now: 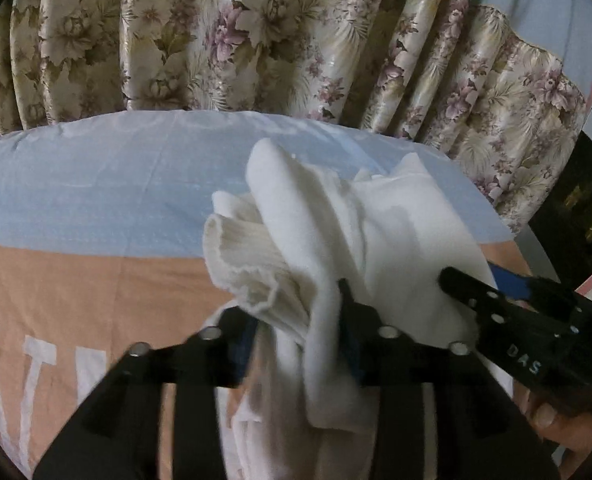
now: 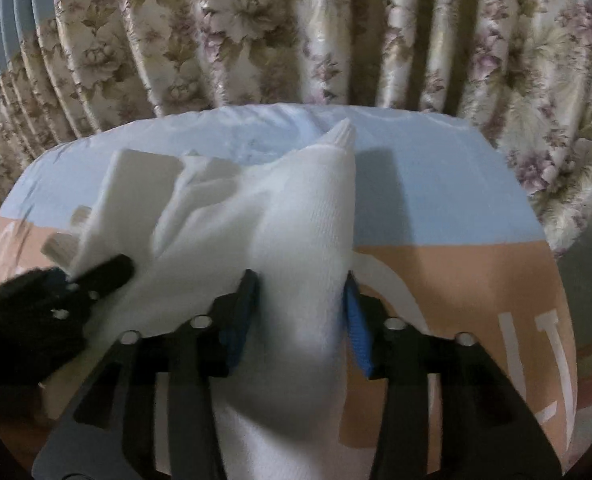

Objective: Fold small clothes

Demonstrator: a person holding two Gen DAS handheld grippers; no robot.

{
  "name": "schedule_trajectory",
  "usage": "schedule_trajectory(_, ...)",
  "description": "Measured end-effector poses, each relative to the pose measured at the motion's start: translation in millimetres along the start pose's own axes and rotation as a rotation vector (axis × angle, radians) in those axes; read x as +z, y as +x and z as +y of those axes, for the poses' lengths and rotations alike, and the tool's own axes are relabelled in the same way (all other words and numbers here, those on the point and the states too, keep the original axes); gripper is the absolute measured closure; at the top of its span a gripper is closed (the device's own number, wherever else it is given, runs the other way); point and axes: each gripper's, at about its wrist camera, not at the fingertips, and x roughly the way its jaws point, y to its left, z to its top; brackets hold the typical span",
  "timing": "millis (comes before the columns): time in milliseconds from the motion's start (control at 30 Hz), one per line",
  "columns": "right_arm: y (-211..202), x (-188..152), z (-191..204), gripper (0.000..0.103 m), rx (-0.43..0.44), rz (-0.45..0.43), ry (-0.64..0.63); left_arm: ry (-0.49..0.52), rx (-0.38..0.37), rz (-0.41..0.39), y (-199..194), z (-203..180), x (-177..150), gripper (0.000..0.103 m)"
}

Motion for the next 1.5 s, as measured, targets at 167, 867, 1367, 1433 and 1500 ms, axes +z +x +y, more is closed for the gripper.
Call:
schedule_trajectory(167, -5.7, -12.2, -1.5, 0.036, -0.007, -0.035, 0.044, -0.026, 0.082, -0.014, -3.7, 30.3, -7.7, 0.013)
schedule_trajectory(867, -59.6, -90.2, 24.5, 0.022, -0.056, -0.044, 0.023, 0.036, 0.089, -0.138, -85.2, 67.3, -30.3, 0.003)
schedule_trajectory(1367, -145.9, -142.1, 57.3, 0.017, -0.048, -0.119, 0.044, -0.016, 0.249, -0.175, -220.5, 160.4, -139.8, 0.003)
schedule_trajectory(1433, -159.5, -145.0, 68.6, 0.016, -0.041, -0.138, 0.039, -0.006, 0.268, -0.185, -236.0, 161.5, -156.6, 0.003)
schedule_trajectory(1500, -171.3, -146.1, 79.2, 0.013, -0.034, -0.159, 0.029, -0.011, 0.283, -0.196, -249.3, 160.5, -170.4, 0.003)
